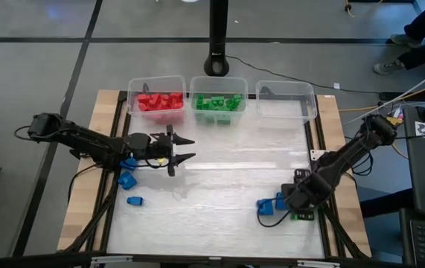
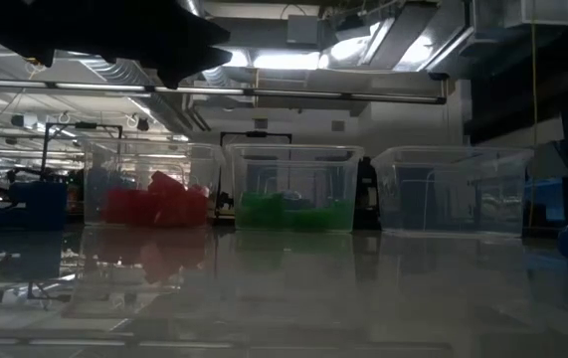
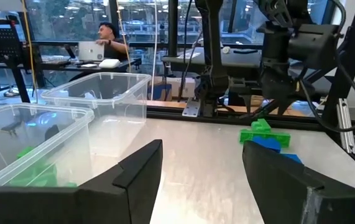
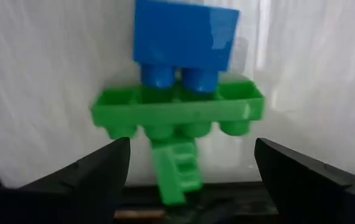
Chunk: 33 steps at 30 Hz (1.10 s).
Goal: Sort blocks
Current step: Put the green game piece into the middle transparent bin
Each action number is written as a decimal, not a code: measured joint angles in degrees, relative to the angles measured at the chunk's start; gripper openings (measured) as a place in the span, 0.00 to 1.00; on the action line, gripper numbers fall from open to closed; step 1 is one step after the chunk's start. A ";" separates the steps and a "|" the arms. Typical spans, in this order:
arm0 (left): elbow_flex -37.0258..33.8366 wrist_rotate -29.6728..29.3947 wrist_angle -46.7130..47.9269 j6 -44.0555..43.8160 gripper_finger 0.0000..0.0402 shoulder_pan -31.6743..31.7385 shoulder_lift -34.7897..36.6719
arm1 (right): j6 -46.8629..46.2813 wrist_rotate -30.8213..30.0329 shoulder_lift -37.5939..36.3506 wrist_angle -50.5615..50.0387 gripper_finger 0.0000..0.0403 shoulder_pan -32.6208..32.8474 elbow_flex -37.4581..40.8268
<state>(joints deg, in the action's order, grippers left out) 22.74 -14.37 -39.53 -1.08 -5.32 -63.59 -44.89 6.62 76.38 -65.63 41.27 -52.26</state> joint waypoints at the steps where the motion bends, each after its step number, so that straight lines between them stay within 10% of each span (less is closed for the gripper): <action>1: 0.00 0.00 -0.02 0.01 0.53 0.00 0.00 | -1.98 -0.15 0.00 1.10 0.85 0.29 0.14; 20: 0.00 0.00 0.48 -0.22 0.53 0.00 0.00 | -35.05 -2.52 1.84 2.40 0.85 0.36 0.40; 33: 0.00 0.00 1.12 -0.20 0.53 0.00 0.00 | -38.04 -2.58 7.74 0.64 0.85 0.38 0.40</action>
<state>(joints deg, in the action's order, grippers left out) 22.74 -14.37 -38.41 -1.28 -5.32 -63.59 -82.94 4.04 84.11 -64.99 41.65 -51.86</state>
